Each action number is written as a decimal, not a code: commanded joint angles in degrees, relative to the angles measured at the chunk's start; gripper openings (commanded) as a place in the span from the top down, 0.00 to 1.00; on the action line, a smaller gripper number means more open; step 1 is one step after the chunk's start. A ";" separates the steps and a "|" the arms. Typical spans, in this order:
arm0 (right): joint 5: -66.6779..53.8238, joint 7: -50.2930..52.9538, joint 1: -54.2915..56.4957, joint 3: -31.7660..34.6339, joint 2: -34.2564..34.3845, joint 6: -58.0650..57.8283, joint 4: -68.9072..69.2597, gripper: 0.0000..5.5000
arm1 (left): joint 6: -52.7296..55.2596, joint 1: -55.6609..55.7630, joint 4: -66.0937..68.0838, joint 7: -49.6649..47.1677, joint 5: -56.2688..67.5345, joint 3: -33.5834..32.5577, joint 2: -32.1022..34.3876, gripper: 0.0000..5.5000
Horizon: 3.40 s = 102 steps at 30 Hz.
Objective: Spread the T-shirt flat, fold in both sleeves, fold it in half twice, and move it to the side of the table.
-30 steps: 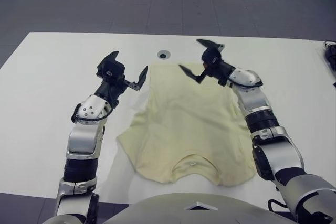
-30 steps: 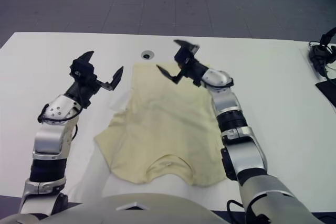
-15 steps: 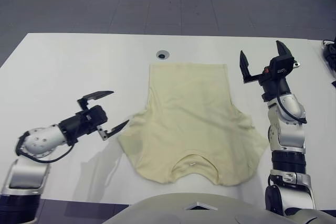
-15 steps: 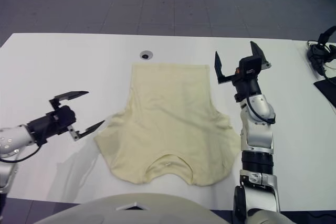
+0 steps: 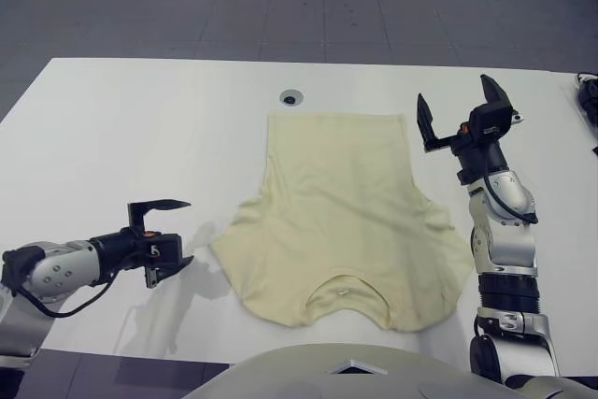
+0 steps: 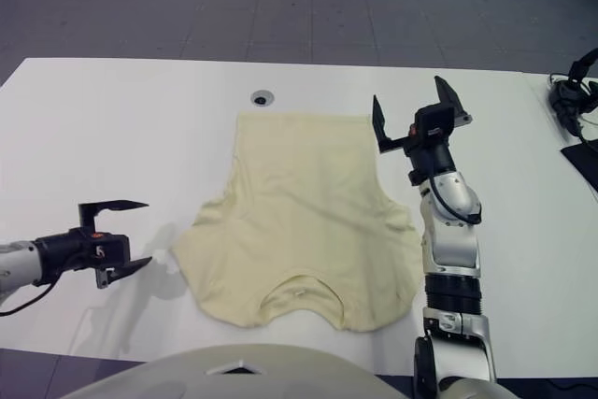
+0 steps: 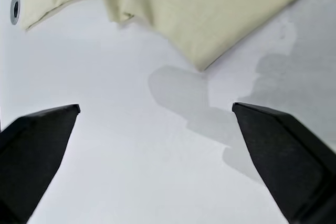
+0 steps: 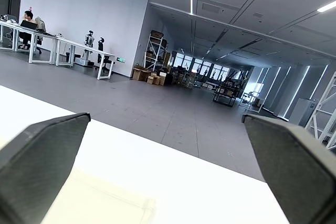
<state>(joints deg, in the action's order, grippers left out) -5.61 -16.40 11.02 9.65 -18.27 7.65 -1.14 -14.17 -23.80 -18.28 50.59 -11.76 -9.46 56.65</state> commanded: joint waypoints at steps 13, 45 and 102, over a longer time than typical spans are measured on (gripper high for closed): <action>2.41 -2.77 7.86 -2.58 -2.31 7.04 -13.20 0.02 | 2.15 2.11 2.68 -7.39 -10.59 12.74 -4.57 0.02; 4.84 -3.21 5.53 -5.27 -3.17 8.26 -9.55 0.02 | 3.35 -3.18 -2.20 -6.83 -9.65 10.44 0.04 0.55; 7.75 -0.52 -0.24 -8.91 -1.74 4.25 2.02 0.02 | 10.01 21.27 -12.13 4.19 -8.96 27.85 -7.13 0.99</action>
<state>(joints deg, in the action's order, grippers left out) 1.27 -17.21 11.01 1.04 -20.02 12.27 0.13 -4.18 -3.42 -30.11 54.05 -19.79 16.44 50.25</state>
